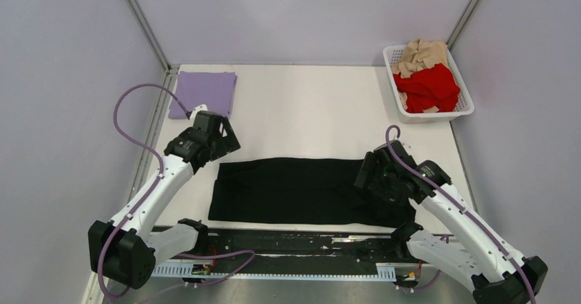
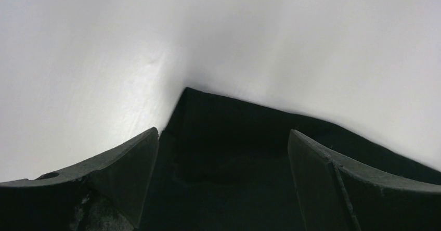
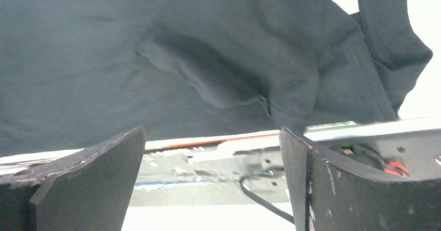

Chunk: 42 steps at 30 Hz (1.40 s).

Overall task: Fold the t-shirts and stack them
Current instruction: Fold the other side of the tshirt into a rectangle

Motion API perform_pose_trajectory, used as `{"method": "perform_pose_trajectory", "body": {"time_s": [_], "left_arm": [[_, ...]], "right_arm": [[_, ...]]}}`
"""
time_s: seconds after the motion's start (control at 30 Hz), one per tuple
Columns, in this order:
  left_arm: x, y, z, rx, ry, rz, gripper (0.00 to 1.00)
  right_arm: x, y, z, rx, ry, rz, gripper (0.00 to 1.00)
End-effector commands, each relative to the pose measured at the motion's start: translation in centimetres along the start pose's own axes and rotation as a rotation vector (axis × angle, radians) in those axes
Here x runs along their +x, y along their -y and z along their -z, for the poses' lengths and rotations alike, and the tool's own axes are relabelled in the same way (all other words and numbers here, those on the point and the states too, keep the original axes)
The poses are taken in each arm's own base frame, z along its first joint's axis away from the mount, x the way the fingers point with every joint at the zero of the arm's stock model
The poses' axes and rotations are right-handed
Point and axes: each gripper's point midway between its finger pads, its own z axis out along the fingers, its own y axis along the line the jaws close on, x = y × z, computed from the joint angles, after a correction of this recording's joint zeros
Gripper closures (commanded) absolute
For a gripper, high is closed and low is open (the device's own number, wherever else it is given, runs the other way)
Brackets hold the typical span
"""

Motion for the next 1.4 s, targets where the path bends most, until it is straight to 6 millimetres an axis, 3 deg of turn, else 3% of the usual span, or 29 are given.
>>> {"method": "perform_pose_trajectory", "body": {"time_s": [0.0,0.1,0.23,0.37,0.5,0.67,0.77,0.93,1.1,1.2,1.37], "left_arm": [[2.4,6.6,0.1,0.353,-0.127,-0.047,0.00],[5.6,8.1,-0.3,0.461,-0.243,-0.052,0.00],[9.1,5.8,-2.2,0.359,-0.347,-0.059,0.00],[11.9,2.7,-3.3,0.242,-0.409,-0.066,0.00],[13.2,0.3,-4.0,0.141,-0.409,-0.053,0.00],[13.0,-0.2,-4.0,0.115,-0.392,-0.049,0.00],[12.4,0.2,-3.9,0.126,-0.379,-0.051,0.00],[10.7,-0.4,-3.7,0.072,-0.333,-0.075,0.00],[8.8,-1.6,-2.5,0.013,-0.257,-0.081,0.00],[7.8,-0.1,-1.3,0.091,-0.237,-0.054,0.00],[7.1,4.4,0.3,0.333,-0.243,-0.028,0.00]], "right_arm": [[-3.7,-4.4,0.1,-0.208,0.173,-0.057,0.00],[-4.1,-5.5,-1.6,-0.233,0.185,-0.041,0.00],[-3.2,-6.4,-4.1,-0.231,0.118,0.025,0.00],[0.0,-7.3,-5.6,-0.280,-0.059,0.087,0.00],[3.8,-7.3,-6.8,-0.335,-0.226,0.121,0.00],[7.0,-8.4,-5.8,-0.491,-0.380,0.153,0.00],[7.1,-8.8,-5.4,-0.534,-0.380,0.170,0.00],[4.6,-8.3,-5.8,-0.447,-0.250,0.144,0.00],[1.2,-6.9,-4.0,-0.361,-0.074,0.070,0.00],[-0.2,-4.6,-3.9,-0.265,0.014,-0.044,0.00],[0.0,-2.0,-5.3,-0.185,0.046,-0.228,0.00]]}}
